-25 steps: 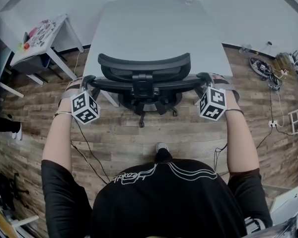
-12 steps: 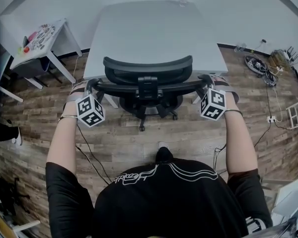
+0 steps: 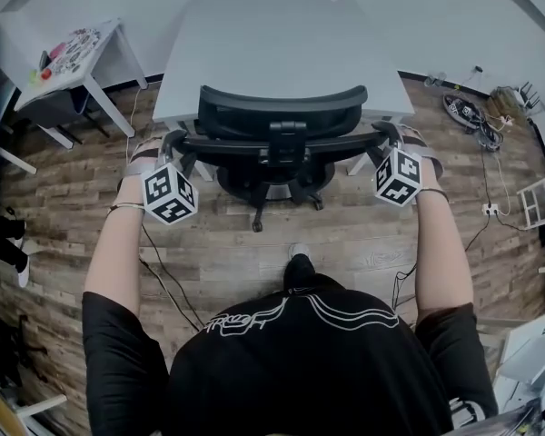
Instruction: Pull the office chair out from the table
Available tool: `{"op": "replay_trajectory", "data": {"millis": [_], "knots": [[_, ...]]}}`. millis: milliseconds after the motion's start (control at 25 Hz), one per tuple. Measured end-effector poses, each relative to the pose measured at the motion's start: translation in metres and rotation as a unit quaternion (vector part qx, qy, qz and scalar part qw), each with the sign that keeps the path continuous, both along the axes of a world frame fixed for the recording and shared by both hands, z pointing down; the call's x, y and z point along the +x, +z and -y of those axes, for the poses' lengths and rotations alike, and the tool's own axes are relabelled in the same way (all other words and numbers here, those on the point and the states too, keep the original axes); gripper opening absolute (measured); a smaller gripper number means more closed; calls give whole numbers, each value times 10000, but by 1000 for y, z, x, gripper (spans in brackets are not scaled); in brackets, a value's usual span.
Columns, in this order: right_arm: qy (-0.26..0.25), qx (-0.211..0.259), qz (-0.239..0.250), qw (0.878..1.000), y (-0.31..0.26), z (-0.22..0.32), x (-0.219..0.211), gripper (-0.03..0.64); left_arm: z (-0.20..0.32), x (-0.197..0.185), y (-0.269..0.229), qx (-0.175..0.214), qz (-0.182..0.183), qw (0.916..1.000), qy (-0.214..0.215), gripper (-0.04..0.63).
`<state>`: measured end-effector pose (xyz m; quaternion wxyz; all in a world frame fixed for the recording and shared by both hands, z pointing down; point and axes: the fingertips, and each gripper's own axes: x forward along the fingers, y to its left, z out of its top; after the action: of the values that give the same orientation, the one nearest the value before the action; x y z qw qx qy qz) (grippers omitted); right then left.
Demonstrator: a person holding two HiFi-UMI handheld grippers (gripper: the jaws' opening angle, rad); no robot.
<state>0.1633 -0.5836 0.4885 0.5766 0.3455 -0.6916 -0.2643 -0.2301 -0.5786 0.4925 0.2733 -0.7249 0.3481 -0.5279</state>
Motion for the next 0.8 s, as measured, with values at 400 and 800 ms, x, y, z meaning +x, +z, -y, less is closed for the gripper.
{"op": "replay_trajectory", "data": {"millis": [400, 800], "knots": [[118, -35, -4, 9999, -12, -4, -3, 216, -23, -3, -11, -155, 47, 9998, 90, 190], [21, -14, 20, 10000, -18, -20, -7, 216, -42, -7, -16, -221, 122, 9995, -194, 189]]}}
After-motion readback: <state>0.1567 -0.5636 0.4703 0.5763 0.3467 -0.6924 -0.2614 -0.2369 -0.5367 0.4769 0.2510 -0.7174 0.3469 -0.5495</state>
